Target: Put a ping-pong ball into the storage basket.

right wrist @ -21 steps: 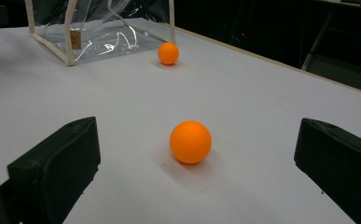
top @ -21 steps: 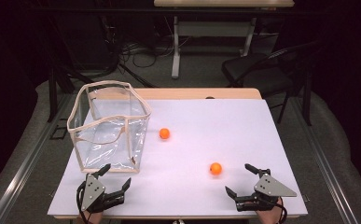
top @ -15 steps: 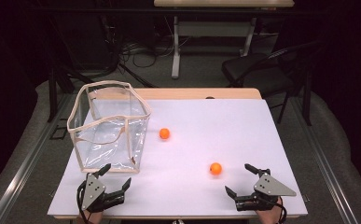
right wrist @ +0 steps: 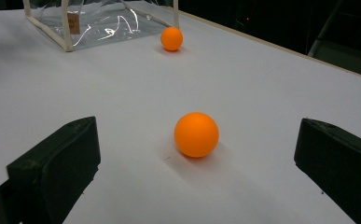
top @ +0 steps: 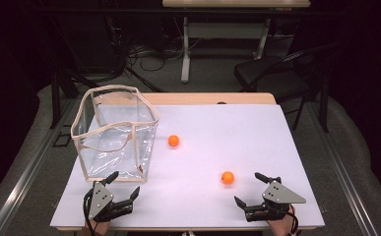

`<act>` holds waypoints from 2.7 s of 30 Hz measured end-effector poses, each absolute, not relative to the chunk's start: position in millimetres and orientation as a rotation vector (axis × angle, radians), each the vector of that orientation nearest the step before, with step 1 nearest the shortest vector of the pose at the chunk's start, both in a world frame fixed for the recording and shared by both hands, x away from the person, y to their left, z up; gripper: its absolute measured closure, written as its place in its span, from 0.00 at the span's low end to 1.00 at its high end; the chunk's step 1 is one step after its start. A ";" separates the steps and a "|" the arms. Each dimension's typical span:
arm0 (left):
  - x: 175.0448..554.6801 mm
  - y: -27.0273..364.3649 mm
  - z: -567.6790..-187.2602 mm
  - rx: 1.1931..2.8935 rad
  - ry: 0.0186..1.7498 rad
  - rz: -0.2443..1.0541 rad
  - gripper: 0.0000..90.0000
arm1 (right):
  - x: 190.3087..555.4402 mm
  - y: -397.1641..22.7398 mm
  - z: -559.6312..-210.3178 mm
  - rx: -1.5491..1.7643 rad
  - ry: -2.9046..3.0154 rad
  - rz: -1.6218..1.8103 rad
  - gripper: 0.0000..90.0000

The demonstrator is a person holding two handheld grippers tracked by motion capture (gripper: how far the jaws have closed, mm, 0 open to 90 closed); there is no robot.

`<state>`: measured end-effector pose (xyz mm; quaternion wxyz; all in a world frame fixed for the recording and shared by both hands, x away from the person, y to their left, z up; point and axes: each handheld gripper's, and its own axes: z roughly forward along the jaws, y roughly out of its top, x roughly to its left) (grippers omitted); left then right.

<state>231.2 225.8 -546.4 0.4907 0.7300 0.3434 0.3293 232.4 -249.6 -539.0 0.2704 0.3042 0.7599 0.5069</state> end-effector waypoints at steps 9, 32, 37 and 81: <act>232.8 224.2 -547.1 1.783 0.833 0.799 0.18 | 240.9 -243.7 -540.6 0.835 2.085 1.330 0.00; 234.2 222.8 -548.3 1.791 0.830 0.794 0.18 | 273.8 -222.0 -547.9 0.913 2.182 1.270 0.00; 234.9 222.5 -548.9 1.797 0.834 0.785 0.18 | 280.4 -218.5 -550.1 0.934 2.194 1.250 0.00; 236.6 223.5 -549.5 1.801 0.833 0.769 0.18 | 300.9 -198.5 -561.7 1.040 2.299 1.033 0.47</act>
